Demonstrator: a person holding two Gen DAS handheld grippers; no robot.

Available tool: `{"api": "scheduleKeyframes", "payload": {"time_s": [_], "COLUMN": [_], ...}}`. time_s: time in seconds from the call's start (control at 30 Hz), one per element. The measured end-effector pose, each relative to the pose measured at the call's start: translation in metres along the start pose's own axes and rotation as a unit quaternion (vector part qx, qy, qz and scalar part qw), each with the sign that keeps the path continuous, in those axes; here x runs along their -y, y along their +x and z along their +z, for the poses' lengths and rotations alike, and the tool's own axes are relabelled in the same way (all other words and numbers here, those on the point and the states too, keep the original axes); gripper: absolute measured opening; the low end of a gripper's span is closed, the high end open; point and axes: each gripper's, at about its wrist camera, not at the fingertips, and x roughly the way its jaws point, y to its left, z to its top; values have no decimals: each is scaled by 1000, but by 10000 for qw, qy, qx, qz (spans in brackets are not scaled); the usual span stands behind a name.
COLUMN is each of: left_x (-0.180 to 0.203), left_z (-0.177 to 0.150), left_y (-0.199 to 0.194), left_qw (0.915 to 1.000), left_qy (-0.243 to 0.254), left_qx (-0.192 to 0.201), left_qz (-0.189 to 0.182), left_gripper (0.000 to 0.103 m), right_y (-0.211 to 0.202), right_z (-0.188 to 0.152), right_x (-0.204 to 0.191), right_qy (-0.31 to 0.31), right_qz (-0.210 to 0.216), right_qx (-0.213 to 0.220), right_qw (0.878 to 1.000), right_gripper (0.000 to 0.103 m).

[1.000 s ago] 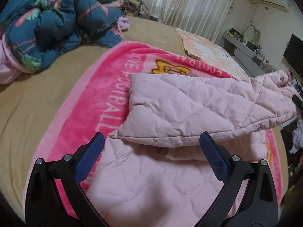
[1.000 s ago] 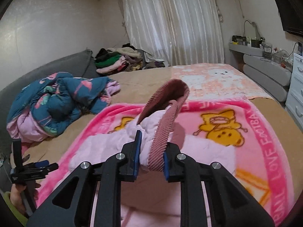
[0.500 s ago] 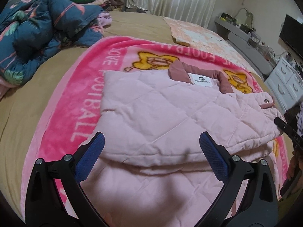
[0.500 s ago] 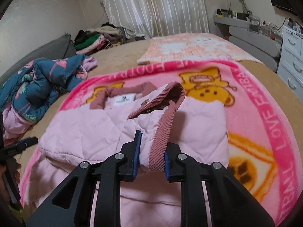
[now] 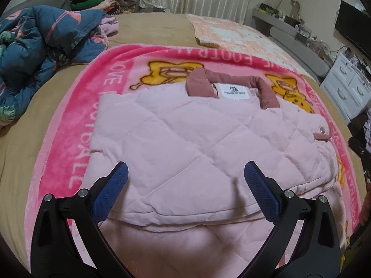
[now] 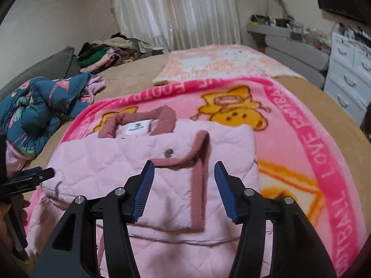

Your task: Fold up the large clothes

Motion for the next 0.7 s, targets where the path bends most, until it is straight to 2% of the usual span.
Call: {"api": "scheduleKeyframes", "payload": {"time_s": [0.03, 0.1, 0.17, 0.27, 0.4, 0.57, 0.7], "left_x": [-1, -3, -7, -14, -18, -17, -19], "left_z": [0, -1, -4, -11, -17, -18, -19], "left_y": [4, 13, 24, 40, 45, 48, 49], "left_qw": [10000, 9997, 9993, 9987, 9987, 9987, 9988], "left_qy": [14, 26, 43, -36, -122, -138, -134], "left_qx": [-71, -231, -364, -513, -485, -487, -470], "left_qz": [19, 51, 93, 54, -10, -16, -45], "left_gripper": [94, 94, 94, 95, 95, 95, 95], "right_y": [-1, -2, -3, 2, 21, 59, 106], "right_z": [0, 1, 2, 4, 7, 8, -4], "right_x": [-5, -19, -31, -53, -79, -90, -90], "right_qy": [-90, -312, -456, -751, -1104, -968, -896], "right_qz": [21, 99, 176, 288, 141, 148, -38], "right_qx": [-1, -11, -64, -157, -336, -818, -1586], "right_qw": [10000, 9995, 9988, 9966, 9932, 9918, 9833], "right_gripper": [54, 64, 70, 70, 70, 70, 72]}}
